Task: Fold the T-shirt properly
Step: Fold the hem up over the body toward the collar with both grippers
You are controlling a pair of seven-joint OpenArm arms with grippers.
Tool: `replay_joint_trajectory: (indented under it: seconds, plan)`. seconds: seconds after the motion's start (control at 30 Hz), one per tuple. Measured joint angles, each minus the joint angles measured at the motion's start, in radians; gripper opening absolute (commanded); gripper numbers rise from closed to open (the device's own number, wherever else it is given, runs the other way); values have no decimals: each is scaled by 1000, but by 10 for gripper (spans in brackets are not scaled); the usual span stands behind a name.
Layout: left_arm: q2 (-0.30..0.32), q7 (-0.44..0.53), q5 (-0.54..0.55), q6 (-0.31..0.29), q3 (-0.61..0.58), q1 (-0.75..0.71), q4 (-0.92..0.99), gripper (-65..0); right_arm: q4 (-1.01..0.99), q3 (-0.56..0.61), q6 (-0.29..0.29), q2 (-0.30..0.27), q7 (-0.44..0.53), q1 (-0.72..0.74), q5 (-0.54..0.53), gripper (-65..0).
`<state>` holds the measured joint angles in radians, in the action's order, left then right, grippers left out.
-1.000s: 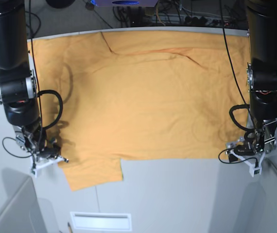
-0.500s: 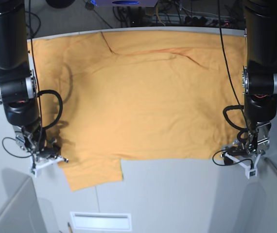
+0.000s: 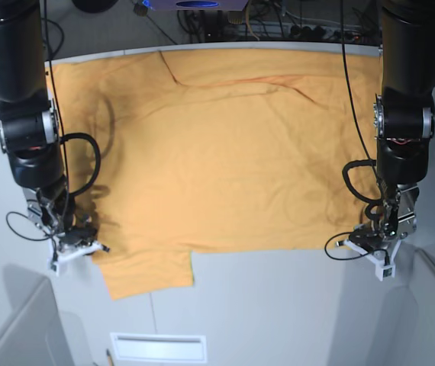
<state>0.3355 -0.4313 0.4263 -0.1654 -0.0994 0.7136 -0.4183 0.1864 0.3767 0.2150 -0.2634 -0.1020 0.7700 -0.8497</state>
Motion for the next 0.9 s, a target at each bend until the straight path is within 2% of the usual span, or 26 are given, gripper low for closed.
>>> replay_joint_trajectory:
  seconds: [0.23, 0.47, 0.6, 0.7, 0.77, 0.9]
  plan:
    - [-7, -180, -11, -7, 124, -103, -224, -650, 57, 0, -6, -16, -23, -20, 1, -650]
    - [-9, -259, -8, 0, 192, -171, -412, -650, 66, 0, -7, -18, -23, -21, 2, -650]
    - [-5, -295, -14, 0, 230, -222, -502, -650, 204, -2, -12, -61, -25, -83, 5, -650]
    - [-9, -310, -11, 0, 235, -246, -536, -650, 330, -90, -12, -77, -46, -152, 6, -650]
    - [-8, -314, -12, 0, 235, -253, -547, -650, 381, -168, -13, -78, -99, -184, 11, -650]
    - [-9, -332, -14, 0, 236, -266, -605, -650, 483, -231, -14, -98, -172, -228, 16, -650]
